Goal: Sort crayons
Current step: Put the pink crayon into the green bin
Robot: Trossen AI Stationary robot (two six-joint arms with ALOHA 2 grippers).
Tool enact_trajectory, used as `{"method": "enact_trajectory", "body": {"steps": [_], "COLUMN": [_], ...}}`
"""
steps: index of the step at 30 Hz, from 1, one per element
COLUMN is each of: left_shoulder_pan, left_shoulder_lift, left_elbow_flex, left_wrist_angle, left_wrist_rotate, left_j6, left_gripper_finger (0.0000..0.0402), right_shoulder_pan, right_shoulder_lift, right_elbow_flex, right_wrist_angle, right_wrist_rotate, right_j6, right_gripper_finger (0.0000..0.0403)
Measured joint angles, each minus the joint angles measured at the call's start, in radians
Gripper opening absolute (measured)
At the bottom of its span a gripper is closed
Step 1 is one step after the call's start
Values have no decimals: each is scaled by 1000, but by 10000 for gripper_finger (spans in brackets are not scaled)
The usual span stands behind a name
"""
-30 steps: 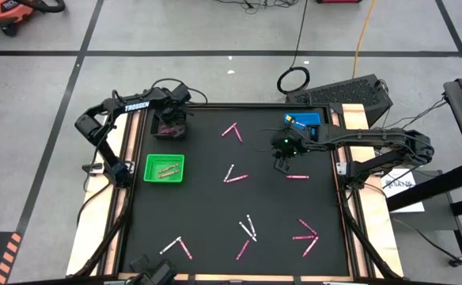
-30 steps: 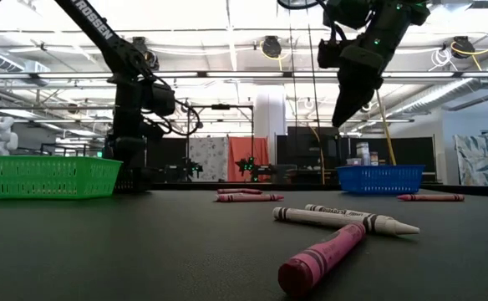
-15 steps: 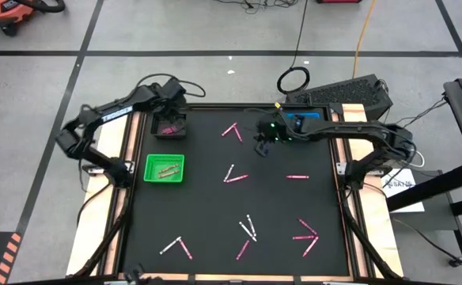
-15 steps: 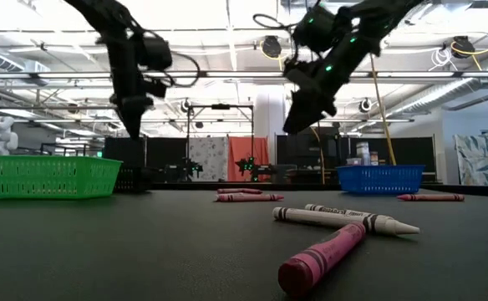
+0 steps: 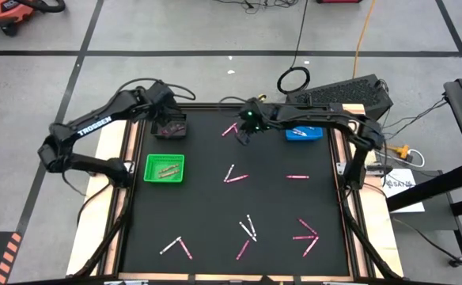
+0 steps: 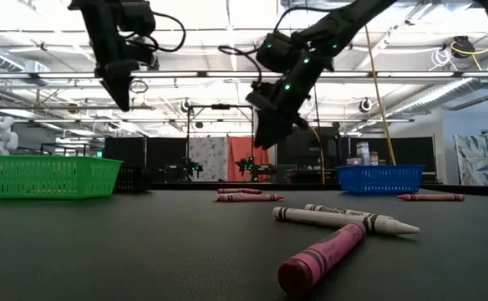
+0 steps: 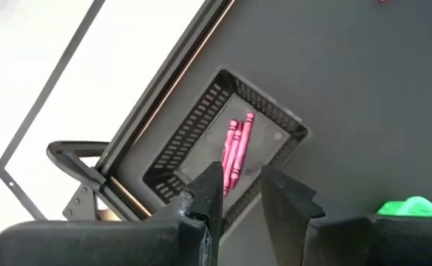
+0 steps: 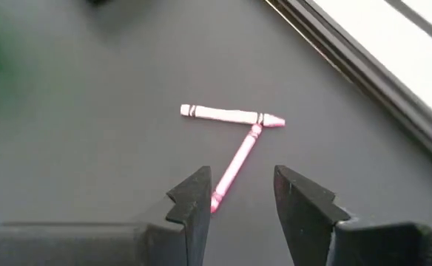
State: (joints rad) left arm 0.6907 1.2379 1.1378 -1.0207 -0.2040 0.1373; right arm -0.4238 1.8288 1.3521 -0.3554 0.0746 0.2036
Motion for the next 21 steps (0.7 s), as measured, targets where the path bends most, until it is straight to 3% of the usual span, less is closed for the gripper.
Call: {"method": "enact_trajectory", "body": {"steps": [4,10,21], "left_shoulder_pan": [-14,-25,-25], "left_shoulder_lift": [-27,-44,-44], "left_elbow_flex": [0,0,0], "left_wrist_angle": [-29,-47,-45], "left_wrist_rotate": [11,18,18], "left_j6": [-2,-2,-2], "left_gripper_finger": [89,89,89], "right_shoulder_pan": [-9,-57,-107], "right_shoulder_lift": [49,92,197], "right_elbow_flex": [47,84,193], "right_wrist_angle": [-2,-1,-20], "right_wrist_rotate": [-17,-235,-263], "right_j6": [-194,-553,-939], "right_gripper_finger": [135,135,135]}}
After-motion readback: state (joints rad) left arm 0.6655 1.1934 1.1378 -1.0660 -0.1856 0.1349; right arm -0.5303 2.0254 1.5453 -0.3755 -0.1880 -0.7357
